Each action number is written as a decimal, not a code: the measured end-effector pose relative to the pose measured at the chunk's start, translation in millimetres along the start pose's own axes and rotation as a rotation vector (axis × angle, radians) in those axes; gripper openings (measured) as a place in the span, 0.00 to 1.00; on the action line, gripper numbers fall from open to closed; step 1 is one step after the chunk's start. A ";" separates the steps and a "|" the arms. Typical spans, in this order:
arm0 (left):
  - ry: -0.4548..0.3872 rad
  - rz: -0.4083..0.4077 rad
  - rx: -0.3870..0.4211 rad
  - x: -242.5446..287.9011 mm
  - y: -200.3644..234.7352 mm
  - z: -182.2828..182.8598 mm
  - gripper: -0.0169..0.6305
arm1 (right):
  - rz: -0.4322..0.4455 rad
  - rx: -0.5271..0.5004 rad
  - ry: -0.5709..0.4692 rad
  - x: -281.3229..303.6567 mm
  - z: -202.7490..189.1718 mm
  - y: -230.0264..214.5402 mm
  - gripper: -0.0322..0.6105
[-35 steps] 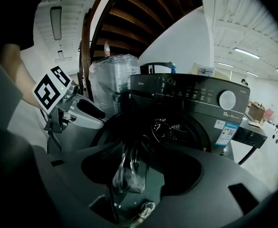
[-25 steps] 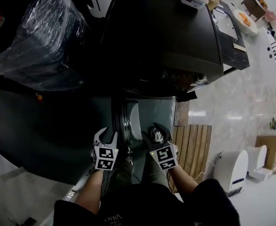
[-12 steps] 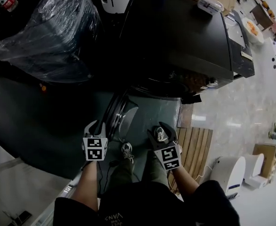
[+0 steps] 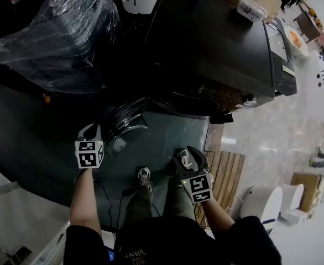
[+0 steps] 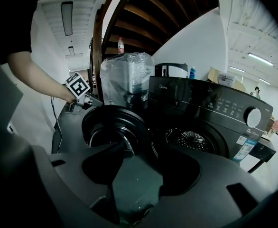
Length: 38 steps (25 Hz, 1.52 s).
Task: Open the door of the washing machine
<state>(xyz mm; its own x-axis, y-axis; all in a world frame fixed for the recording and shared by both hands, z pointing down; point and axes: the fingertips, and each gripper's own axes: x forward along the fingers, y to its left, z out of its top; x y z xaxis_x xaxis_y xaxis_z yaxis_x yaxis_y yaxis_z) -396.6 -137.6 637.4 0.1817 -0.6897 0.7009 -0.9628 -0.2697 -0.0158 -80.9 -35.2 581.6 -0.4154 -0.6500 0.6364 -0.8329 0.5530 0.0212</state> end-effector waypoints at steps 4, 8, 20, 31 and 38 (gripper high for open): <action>0.008 0.026 0.020 13.7 20.0 12.2 0.06 | 0.003 0.004 -0.012 3.6 3.5 -1.3 0.37; 0.010 0.039 0.022 26.6 30.2 19.0 0.05 | 0.014 -0.002 -0.027 12.2 11.8 -0.2 0.34; -0.077 0.087 -0.023 33.7 43.2 58.9 0.05 | 0.014 -0.062 -0.039 22.0 29.3 -3.4 0.06; -0.224 -0.007 0.024 -17.5 -33.3 82.8 0.05 | -0.031 0.042 -0.057 6.3 39.2 -20.6 0.06; -0.352 -0.084 0.047 -71.0 -97.2 115.8 0.05 | -0.098 0.134 -0.110 -26.0 51.4 -37.8 0.06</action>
<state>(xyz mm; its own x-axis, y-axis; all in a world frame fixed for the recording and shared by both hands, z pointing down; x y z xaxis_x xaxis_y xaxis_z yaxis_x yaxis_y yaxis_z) -292.8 -140.2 506.6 0.3251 -0.8508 0.4128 -0.9329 -0.3601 -0.0077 -57.4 -66.0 524.6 -0.3610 -0.7545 0.5480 -0.9095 0.4147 -0.0283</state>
